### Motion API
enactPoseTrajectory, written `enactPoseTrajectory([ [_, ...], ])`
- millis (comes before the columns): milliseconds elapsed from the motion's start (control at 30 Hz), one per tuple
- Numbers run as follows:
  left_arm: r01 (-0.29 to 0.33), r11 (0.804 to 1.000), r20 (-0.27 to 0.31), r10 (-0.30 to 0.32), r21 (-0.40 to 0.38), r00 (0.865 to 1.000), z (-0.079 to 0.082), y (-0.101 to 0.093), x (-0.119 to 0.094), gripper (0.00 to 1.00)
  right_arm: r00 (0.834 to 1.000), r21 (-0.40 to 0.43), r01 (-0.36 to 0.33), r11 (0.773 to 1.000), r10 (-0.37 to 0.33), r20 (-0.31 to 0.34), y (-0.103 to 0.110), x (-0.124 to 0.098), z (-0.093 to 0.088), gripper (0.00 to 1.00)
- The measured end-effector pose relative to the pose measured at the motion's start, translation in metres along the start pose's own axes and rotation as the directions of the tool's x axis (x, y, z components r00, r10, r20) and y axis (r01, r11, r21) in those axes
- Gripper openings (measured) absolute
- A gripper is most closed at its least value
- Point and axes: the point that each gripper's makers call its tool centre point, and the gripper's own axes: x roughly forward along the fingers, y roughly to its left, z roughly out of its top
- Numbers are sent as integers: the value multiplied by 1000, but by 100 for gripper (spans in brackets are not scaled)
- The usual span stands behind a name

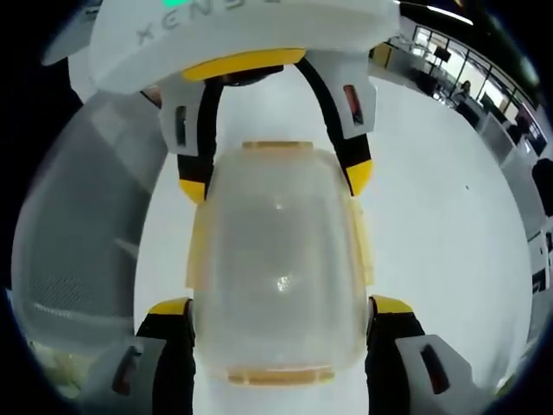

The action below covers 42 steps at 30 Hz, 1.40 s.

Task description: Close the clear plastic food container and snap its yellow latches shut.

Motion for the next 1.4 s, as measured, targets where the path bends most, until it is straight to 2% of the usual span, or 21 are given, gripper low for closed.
enactPoseTrajectory([
  [1400,-5,1000,-18,5,-20,1000,-51,-3,-12,83,1000,-13,-5,1000,5,13,4,23,46,82],
])
